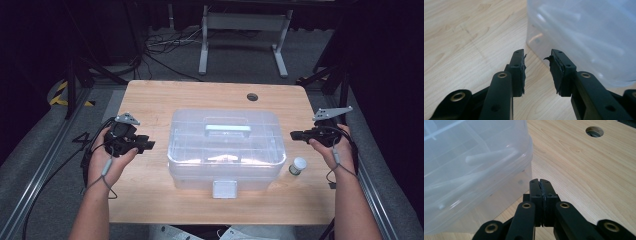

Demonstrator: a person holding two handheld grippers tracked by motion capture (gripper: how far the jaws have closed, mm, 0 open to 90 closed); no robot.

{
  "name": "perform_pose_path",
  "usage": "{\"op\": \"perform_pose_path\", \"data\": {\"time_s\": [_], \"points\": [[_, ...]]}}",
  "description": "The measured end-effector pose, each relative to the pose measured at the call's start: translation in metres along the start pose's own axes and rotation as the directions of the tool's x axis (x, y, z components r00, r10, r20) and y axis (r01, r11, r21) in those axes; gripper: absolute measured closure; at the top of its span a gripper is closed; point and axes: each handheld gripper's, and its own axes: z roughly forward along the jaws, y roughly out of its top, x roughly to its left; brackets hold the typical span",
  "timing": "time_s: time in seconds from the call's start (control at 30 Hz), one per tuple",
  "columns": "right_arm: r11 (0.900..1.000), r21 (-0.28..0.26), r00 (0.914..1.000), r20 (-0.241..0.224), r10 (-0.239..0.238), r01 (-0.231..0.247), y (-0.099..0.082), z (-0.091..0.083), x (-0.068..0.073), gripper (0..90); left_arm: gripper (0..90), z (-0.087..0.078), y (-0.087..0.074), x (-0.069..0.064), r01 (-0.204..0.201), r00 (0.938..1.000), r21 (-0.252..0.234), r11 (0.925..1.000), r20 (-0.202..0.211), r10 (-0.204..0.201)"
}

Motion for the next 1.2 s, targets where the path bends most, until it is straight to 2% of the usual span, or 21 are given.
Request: {"op": "perform_pose_path", "data": {"time_s": [0.1,0.2,0.37,0.63,0.8,0.97,1.07,1.2], "points": [[1.0,0.0,1.0,0.0,0.002,-0.002,-0.001,-0.001,0.0,86.8,63.8,-0.006,0.006,-0.005,-0.033,0.9993,-0.007,0.9994,-0.019,0.032],[0.9999,0.003,0.9999,-0.001,0.013,-0.013,-0.002,-0.002,0.0,84.7,62.9,-0.009,0.011,-0.008,-0.053,0.9985,-0.019,0.9984,-0.016,0.053],[0.9999,-0.003,0.9999,0.0,0.017,-0.017,-0.003,-0.004,0.002,82.3,61.5,-0.013,0.02,-0.015,-0.067,0.9977,-0.042,0.9969,0.012,0.067],[0.9998,-0.004,0.9998,-0.009,0.018,-0.018,-0.005,-0.005,0.003,79.1,59.7,-0.018,0.04,-0.029,-0.127,0.9904,-0.059,0.9901,0.046,0.13],[0.9997,-0.012,0.9997,-0.007,0.022,-0.022,-0.006,-0.008,0.003,77.4,57.9,-0.017,0.058,-0.041,-0.184,0.9799,-0.065,0.9807,0.065,0.188],[0.9996,-0.012,0.9996,-0.006,0.027,-0.027,-0.008,-0.01,0.003,77.4,57.4,-0.012,0.071,-0.051,-0.208,0.9704,-0.084,0.9745,0.108,0.216],[0.9993,-0.017,0.9994,-0.01,0.032,-0.032,-0.009,-0.011,0.004,76.8,56.2,-0.009,0.079,-0.058,-0.224,0.9622,-0.088,0.9706,0.138,0.235],[0.9995,-0.013,0.9996,-0.007,0.028,-0.028,-0.009,-0.011,0.007,75.8,54.2,-0.001,0.088,-0.068,-0.248,0.9533,-0.089,0.9647,0.155,0.259]]}}
